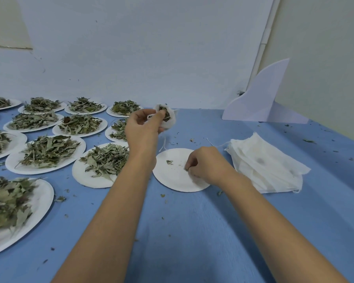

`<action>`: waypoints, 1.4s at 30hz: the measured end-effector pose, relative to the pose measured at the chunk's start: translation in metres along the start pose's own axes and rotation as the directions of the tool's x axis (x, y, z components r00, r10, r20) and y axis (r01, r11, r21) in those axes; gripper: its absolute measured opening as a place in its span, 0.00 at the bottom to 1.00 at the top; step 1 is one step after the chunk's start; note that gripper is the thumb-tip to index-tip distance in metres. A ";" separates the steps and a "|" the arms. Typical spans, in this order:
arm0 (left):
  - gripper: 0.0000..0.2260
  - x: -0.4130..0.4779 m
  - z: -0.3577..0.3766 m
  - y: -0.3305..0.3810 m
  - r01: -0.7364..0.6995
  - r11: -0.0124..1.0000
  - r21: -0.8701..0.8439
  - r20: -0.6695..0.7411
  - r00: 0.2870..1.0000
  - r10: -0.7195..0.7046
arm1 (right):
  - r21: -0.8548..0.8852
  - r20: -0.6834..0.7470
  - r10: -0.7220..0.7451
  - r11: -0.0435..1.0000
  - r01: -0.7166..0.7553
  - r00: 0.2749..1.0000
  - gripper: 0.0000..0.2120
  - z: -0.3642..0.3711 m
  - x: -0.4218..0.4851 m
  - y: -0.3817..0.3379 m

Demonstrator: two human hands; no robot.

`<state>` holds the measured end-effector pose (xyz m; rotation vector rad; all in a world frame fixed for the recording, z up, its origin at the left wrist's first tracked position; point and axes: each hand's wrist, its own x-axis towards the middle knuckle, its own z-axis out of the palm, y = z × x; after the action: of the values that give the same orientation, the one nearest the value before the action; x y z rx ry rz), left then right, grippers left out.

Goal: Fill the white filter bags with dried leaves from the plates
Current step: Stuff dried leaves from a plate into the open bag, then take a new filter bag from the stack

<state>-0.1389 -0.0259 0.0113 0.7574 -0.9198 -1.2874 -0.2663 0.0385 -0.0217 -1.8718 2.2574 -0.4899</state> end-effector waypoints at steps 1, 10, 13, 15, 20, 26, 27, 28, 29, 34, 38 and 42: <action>0.07 0.000 0.000 0.000 -0.003 1.000 0.001 -0.002 1.000 0.003 | -0.010 -0.012 0.007 1.000 -0.007 1.000 0.13 0.003 0.001 0.000; 0.06 -0.002 -0.005 -0.004 -0.110 0.981 0.157 0.049 0.993 0.104 | 0.170 -0.256 -0.056 0.980 0.102 0.965 0.10 0.016 0.014 -0.013; 0.05 -0.001 -0.006 -0.008 -0.082 0.982 0.172 0.058 0.996 0.073 | 0.098 -0.261 -0.117 0.984 0.147 0.958 0.10 0.025 0.023 -0.018; 0.04 0.001 -0.007 -0.009 -0.032 0.991 0.128 0.052 0.998 0.025 | 0.058 -0.230 -0.135 0.987 0.152 0.964 0.09 0.030 0.027 -0.019; 0.04 0.005 -0.009 -0.011 0.079 0.997 0.014 0.019 0.997 -0.079 | -0.021 -0.135 -0.089 0.996 0.087 0.987 0.10 0.032 0.027 -0.028; 0.06 0.007 -0.012 -0.011 0.138 0.988 -0.064 -0.007 0.990 -0.138 | 0.021 -0.137 -0.036 0.999 0.039 0.990 0.09 0.035 0.028 -0.033; 0.05 0.007 -0.012 -0.012 0.140 0.988 -0.066 -0.005 0.990 -0.140 | 0.013 -0.131 -0.025 1.000 0.027 0.991 0.07 0.035 0.028 -0.034; 0.05 0.007 -0.012 -0.012 0.140 0.988 -0.068 0.000 0.990 -0.140 | 0.000 -0.123 -0.011 1.000 0.011 0.992 0.06 0.035 0.028 -0.036; 0.05 0.007 -0.012 -0.012 0.141 0.988 -0.067 0.006 0.990 -0.141 | 0.002 -0.115 0.002 1.000 -0.001 0.993 0.06 0.036 0.027 -0.036; 0.04 0.007 -0.011 -0.015 0.148 0.989 -0.011 -0.031 0.989 -0.148 | 0.519 -0.217 0.186 0.853 -0.048 0.958 0.07 0.021 0.020 -0.022; 0.04 0.003 -0.008 -0.021 0.169 0.985 0.044 -0.033 0.985 -0.168 | 0.873 -0.289 0.257 0.467 0.144 0.922 0.05 -0.006 0.009 -0.020; 0.06 -0.004 -0.004 -0.028 0.084 0.975 0.205 0.044 0.994 -0.095 | 0.774 -0.350 0.202 0.613 0.161 0.915 0.04 -0.011 0.006 -0.030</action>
<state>-0.1479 -0.0263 -0.0162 0.9367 -1.0825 -1.3107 -0.2440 0.0291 -0.0005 -1.3135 1.7197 -1.6943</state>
